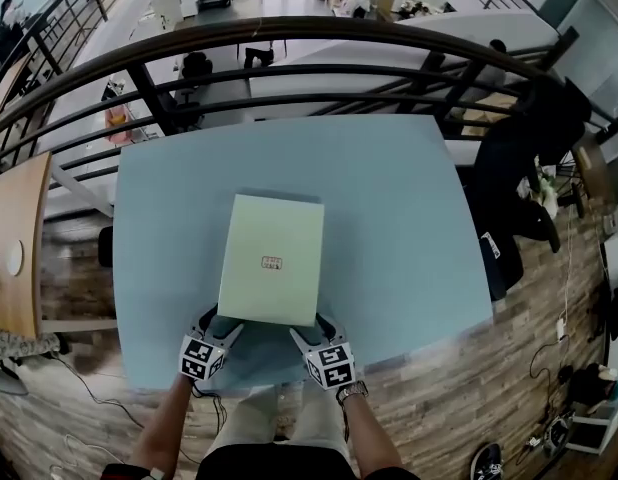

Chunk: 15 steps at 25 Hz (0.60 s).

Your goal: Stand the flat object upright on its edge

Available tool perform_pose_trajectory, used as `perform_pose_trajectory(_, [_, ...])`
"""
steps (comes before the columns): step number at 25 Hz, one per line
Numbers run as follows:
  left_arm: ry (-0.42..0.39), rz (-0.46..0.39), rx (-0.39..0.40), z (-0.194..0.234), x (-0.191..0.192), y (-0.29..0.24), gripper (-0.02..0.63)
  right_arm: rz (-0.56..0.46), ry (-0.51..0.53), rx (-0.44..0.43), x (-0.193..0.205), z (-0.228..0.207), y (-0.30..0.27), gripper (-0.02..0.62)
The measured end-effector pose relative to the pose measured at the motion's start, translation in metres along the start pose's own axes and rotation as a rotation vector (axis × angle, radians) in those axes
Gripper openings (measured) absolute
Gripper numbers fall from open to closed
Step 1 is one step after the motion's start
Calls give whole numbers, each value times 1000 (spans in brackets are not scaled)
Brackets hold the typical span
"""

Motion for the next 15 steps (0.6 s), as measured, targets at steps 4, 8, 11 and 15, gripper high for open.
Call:
perform_pose_trajectory(4, [16, -11, -15, -9, -4, 2, 293, 7, 14, -15, -3, -5, 7, 267])
perform_pose_trajectory(8, [28, -23, -32, -18, -9, 8, 291, 8, 34, -34, -8, -7, 16, 267])
perform_pose_trajectory(11, [38, -34, -43, -25, -14, 14, 293, 9, 51, -55, -13, -9, 23, 267])
perform_pose_trajectory(15, [60, -51, -45, -35, -19, 18, 293, 2, 74, -77, -18, -15, 30, 267])
Point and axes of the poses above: the fingertips, and each gripper's own axes: y backward along the fingers, z to its left, x out of its underside, the point moved 9 cm from there along y, backward along the fingers, and after that the axes turned 5 degrees about -z, right-handed, at the moved point
